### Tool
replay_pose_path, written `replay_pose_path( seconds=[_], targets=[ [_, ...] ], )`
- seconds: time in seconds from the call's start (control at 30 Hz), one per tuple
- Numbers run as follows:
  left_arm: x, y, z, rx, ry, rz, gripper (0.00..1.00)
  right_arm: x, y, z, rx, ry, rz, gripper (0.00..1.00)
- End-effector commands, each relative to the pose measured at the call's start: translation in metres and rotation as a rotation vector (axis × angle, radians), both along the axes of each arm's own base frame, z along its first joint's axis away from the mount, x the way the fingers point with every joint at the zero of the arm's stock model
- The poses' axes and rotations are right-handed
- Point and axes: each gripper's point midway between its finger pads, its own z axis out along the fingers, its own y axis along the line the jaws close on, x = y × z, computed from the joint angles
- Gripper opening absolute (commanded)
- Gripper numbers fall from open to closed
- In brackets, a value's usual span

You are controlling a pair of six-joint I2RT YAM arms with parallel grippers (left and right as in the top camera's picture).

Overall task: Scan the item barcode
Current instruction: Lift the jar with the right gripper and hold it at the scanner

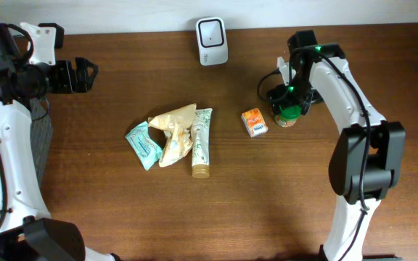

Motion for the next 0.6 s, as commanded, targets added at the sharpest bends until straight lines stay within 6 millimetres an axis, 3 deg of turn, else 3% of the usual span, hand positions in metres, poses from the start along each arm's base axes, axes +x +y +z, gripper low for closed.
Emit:
replay_pose_path(
  seconds=[0.0,0.2,0.33,0.4,0.47,0.57],
  targets=[
    [0.001,-0.001,0.004,-0.011,-0.01,0.0,0.99,0.009,-0.004,-0.005,-0.018,-0.017,0.016,0.98],
    [0.001,-0.001,0.004,-0.011,-0.009,0.0,0.99,0.008,-0.018,-0.007,-0.024,-0.007,-0.059,0.8],
    [0.001,-0.001,0.004,-0.011,-0.009,0.0,0.99,0.007,-0.016,-0.007,-0.014,-0.002,-0.083,0.68],
    [0.001,-0.001,0.004,-0.011,-0.009,0.0,0.99,0.004,-0.016,-0.007,-0.016,0.009,-0.082,0.53],
    [0.001,-0.001,0.004,-0.011,-0.009,0.0,0.99,-0.001,-0.016,-0.007,-0.017,0.029,-0.081,0.47],
    [0.001,-0.001,0.004,-0.011,-0.009,0.0,0.99,0.001,-0.003,0.0,0.06,0.024,-0.073,0.47]
  ],
)
